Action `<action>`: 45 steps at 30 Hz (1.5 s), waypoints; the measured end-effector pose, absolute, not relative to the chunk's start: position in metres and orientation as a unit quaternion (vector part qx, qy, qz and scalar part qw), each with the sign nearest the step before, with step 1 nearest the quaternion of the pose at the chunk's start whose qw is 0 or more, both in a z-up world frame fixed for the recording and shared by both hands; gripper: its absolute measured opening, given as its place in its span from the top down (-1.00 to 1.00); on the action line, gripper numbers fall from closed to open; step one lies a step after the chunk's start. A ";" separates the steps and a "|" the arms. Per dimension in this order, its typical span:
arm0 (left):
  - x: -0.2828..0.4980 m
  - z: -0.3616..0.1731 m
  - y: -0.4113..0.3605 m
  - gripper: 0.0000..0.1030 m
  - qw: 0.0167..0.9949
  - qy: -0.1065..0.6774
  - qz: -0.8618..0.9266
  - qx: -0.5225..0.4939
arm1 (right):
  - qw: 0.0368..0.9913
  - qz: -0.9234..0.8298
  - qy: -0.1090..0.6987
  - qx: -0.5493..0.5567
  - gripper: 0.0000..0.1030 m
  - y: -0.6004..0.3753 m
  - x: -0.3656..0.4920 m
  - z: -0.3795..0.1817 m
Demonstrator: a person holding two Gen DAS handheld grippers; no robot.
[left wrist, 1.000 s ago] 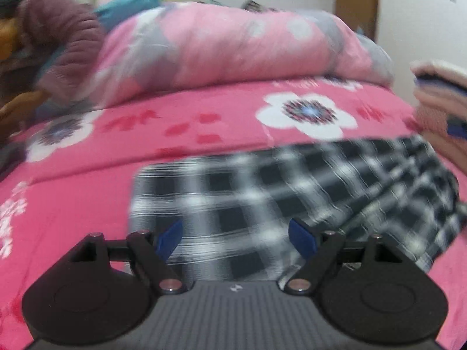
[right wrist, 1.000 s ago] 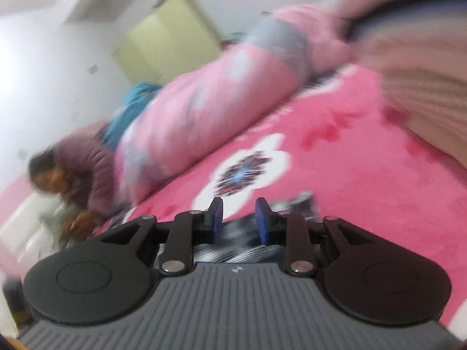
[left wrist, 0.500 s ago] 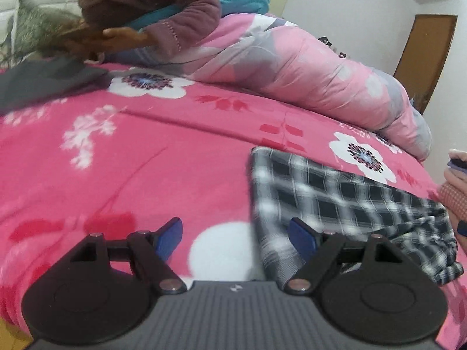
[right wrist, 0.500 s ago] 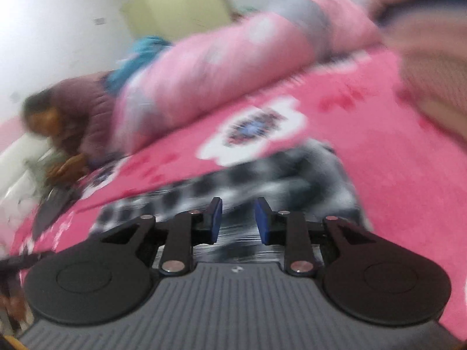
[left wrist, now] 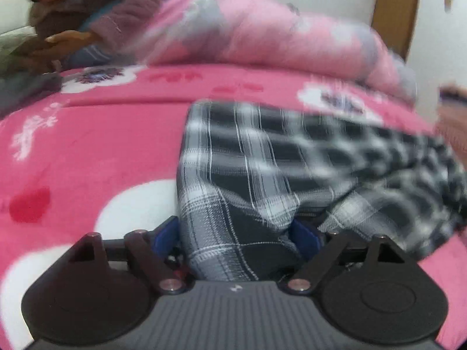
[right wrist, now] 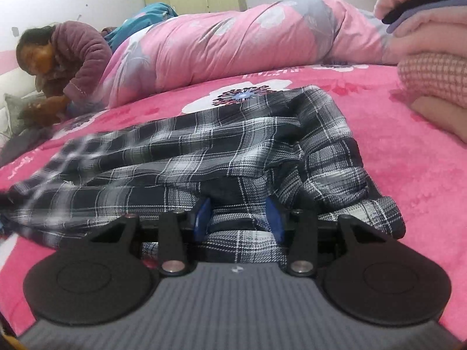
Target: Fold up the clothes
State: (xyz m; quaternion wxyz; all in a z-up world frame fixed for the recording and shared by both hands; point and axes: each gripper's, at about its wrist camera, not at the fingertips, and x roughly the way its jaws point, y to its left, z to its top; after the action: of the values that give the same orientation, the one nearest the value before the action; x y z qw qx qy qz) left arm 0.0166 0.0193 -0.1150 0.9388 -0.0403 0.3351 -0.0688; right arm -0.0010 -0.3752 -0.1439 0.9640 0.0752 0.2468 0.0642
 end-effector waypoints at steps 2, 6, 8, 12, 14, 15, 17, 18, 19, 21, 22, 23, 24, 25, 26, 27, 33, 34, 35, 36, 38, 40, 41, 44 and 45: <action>0.014 -0.116 0.019 -0.66 0.941 0.328 -0.068 -0.043 | 0.964 0.064 0.246 0.074 0.20 -0.373 -0.006 -0.144; 0.002 -0.113 0.025 -0.66 0.943 0.319 -0.064 -0.066 | 0.965 0.063 0.245 0.076 0.20 -0.371 -0.011 -0.145; -0.008 -0.111 0.037 -0.65 0.944 0.309 -0.062 -0.094 | 0.965 0.061 0.244 0.076 0.20 -0.370 -0.012 -0.145; -0.024 -0.102 0.075 -0.65 0.939 0.284 -0.045 -0.190 | 0.965 0.059 0.239 0.086 0.20 -0.373 -0.017 -0.147; -0.023 -0.097 0.097 -0.62 0.932 0.276 -0.035 -0.233 | 0.965 0.059 0.241 0.086 0.20 -0.372 -0.017 -0.146; -0.021 -0.095 0.105 -0.59 0.928 0.275 -0.031 -0.247 | 0.965 0.059 0.242 0.085 0.20 -0.372 -0.017 -0.146; -0.016 -0.093 0.117 -0.58 0.924 0.274 -0.029 -0.264 | 0.964 0.058 0.245 0.084 0.19 -0.371 -0.016 -0.146; -0.013 -0.093 0.119 -0.58 0.924 0.275 -0.033 -0.263 | 0.964 0.058 0.246 0.083 0.19 -0.371 -0.016 -0.145; -0.009 -0.093 0.120 -0.57 0.924 0.276 -0.036 -0.262 | 0.964 0.058 0.248 0.082 0.19 -0.371 -0.016 -0.145; -0.001 -0.096 0.121 -0.57 0.924 0.278 -0.043 -0.258 | 0.963 0.058 0.249 0.081 0.19 -0.370 -0.015 -0.145; 0.005 -0.100 0.119 -0.57 0.925 0.279 -0.045 -0.254 | 0.963 0.057 0.250 0.080 0.19 -0.370 -0.015 -0.145; 0.010 -0.104 0.117 -0.57 0.926 0.280 -0.046 -0.251 | 0.963 0.057 0.250 0.079 0.19 -0.370 -0.015 -0.145; 0.015 -0.109 0.116 -0.56 0.926 0.281 -0.045 -0.249 | 0.963 0.057 0.249 0.080 0.19 -0.370 -0.015 -0.145; 0.020 -0.115 0.114 -0.55 0.926 0.283 -0.043 -0.247 | 0.964 0.057 0.249 0.080 0.19 -0.370 -0.015 -0.146; 0.024 -0.117 0.113 -0.55 0.925 0.286 -0.044 -0.247 | 0.964 0.057 0.248 0.080 0.19 -0.370 -0.016 -0.146; 0.026 -0.114 0.113 -0.56 0.923 0.292 -0.046 -0.248 | 0.964 0.057 0.247 0.081 0.19 -0.370 -0.016 -0.146; 0.030 -0.104 0.118 -0.50 0.913 0.311 -0.052 -0.259 | 0.965 0.057 0.243 0.083 0.20 -0.371 -0.017 -0.147; 0.028 -0.103 0.120 -0.48 0.910 0.313 -0.049 -0.268 | 0.965 0.057 0.242 0.083 0.20 -0.371 -0.018 -0.147; 0.025 -0.102 0.121 -0.47 0.908 0.314 -0.049 -0.275 | 0.965 0.056 0.241 0.082 0.19 -0.371 -0.018 -0.146; 0.020 -0.100 0.122 -0.47 0.906 0.313 -0.051 -0.280 | 0.966 0.055 0.242 0.078 0.19 -0.370 -0.018 -0.145; 0.012 -0.098 0.122 -0.47 0.904 0.313 -0.055 -0.287 | 0.965 0.053 0.248 0.063 0.18 -0.365 -0.017 -0.143; 0.006 -0.097 0.120 -0.47 0.903 0.317 -0.056 -0.284 | 0.964 0.057 0.257 0.050 0.16 -0.364 -0.014 -0.141; 0.004 -0.098 0.119 -0.47 0.902 0.317 -0.058 -0.288 | 0.963 0.060 0.259 0.048 0.16 -0.364 -0.014 -0.140; 0.006 -0.099 0.120 -0.47 0.898 0.324 -0.065 -0.290 | 0.963 0.058 0.258 0.055 0.16 -0.366 -0.016 -0.137; 0.009 -0.098 0.121 -0.43 0.899 0.326 -0.067 -0.285 | 0.964 0.052 0.256 0.052 0.17 -0.364 -0.017 -0.133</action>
State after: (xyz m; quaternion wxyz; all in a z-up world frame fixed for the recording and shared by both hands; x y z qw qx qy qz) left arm 0.0089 0.1209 -0.0978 0.8988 -0.2854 0.3259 -0.0670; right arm -0.0174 -0.3641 -0.1333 0.9639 0.0520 0.2559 0.0524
